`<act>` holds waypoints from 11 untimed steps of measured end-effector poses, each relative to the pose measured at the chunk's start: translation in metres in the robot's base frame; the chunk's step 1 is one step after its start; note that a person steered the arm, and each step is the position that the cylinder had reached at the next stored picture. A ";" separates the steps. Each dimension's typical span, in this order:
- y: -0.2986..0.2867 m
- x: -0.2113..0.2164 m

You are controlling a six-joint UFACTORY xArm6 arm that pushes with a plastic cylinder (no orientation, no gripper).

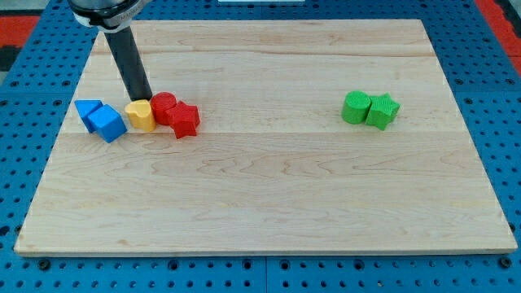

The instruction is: Move the yellow hexagon to the top of the yellow heart

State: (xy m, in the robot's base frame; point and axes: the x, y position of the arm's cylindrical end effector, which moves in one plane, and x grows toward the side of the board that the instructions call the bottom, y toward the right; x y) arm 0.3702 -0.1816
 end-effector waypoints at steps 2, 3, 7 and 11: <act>0.025 -0.083; -0.009 -0.130; -0.058 -0.016; -0.017 -0.017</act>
